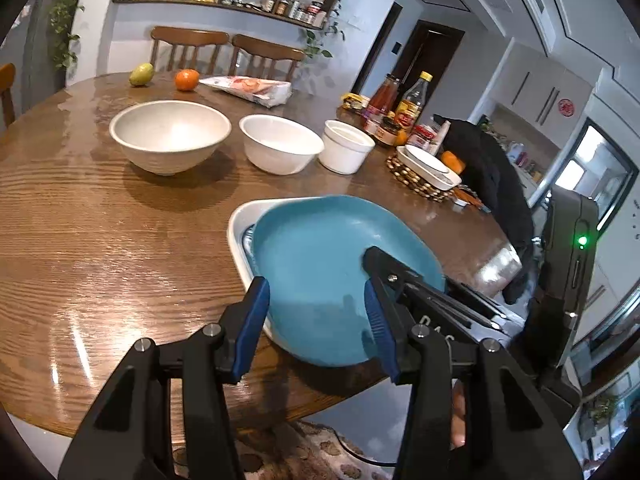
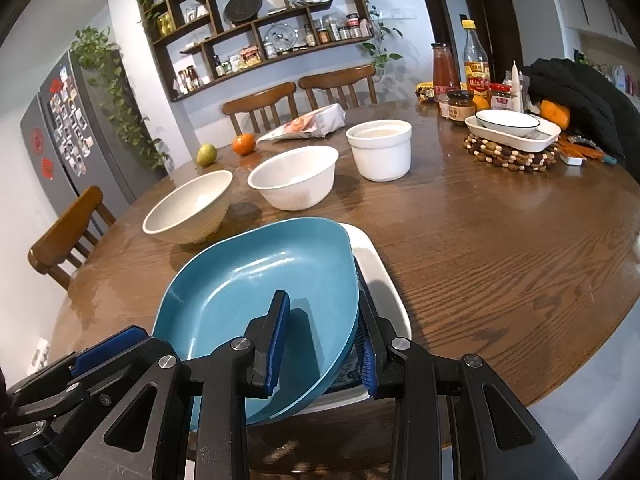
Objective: Organize plates and bowls
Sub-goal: 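Lower the teal plate onto the stacked square plates with the right gripper, then open the right gripper to release the teal plate and withdraw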
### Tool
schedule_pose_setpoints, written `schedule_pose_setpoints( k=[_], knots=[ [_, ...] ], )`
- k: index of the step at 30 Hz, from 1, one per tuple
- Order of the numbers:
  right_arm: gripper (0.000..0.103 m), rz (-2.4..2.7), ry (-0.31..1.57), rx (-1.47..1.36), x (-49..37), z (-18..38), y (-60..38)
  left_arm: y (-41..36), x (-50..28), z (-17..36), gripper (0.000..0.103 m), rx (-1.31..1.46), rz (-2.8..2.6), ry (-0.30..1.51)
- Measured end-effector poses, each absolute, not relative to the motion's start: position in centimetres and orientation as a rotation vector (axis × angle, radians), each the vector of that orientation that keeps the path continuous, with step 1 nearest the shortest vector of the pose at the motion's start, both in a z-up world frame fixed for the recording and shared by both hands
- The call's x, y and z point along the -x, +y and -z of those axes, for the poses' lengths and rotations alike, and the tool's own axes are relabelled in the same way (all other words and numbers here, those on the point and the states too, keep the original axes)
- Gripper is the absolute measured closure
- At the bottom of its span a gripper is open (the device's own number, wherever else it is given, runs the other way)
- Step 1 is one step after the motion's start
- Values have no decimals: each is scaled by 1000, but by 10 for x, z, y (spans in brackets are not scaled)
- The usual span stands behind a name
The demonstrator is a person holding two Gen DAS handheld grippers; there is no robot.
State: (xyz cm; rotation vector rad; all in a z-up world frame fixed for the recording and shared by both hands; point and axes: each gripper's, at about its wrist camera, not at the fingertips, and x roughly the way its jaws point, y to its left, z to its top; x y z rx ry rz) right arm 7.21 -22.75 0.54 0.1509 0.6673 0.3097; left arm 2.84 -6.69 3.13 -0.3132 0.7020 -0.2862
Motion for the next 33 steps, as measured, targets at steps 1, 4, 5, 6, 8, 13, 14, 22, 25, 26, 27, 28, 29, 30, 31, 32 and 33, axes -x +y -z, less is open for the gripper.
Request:
schedule_pose_setpoints(
  k=[1,4,5,6,8,13,14,22,25,26,27,28,29,30,31,32,33],
  knots=[
    [69,-317,668,-155,-72,-5,-228,-68,-29,-31,57,317,292,704],
    [69,-330,678,-169,-75,-3,-230,-69,-28,-32,57,316,300,700],
    [69,-325,678,-167,-75,-2,-230,-70,-29,-32,57,312,300,701],
    [69,-320,677,-166,-76,-2,-231,-70,-30,-32,57,313,303,705],
    [69,-324,681,-169,-77,-1,-231,-71,-32,-31,57,320,312,710],
    [69,-320,694,-158,-81,3,-230,-69,-33,-29,57,327,310,724],
    [69,-316,695,-155,-82,4,-229,-69,-33,-30,57,330,312,721],
    [69,-265,700,-136,-86,4,-229,-58,-31,-32,56,349,300,704],
    [65,-261,701,-145,-86,3,-232,-50,-32,-31,55,366,281,706],
    [63,-263,699,-150,-86,3,-233,-47,-32,-31,55,374,278,706],
    [63,-263,699,-149,-86,2,-233,-45,-32,-31,55,379,276,707],
    [62,-261,700,-148,-86,2,-233,-44,-32,-30,55,382,275,707],
    [62,-260,699,-148,-86,2,-233,-41,-32,-30,54,388,272,708],
    [62,-261,697,-151,-85,2,-234,-39,-32,-30,53,392,269,708],
    [59,-263,697,-153,-86,1,-234,-37,-32,-31,53,394,266,707],
    [54,-268,698,-158,-85,0,-235,-35,-32,-32,51,397,262,706],
    [52,-274,697,-163,-85,0,-236,-31,-32,-33,47,407,257,702]
  ],
)
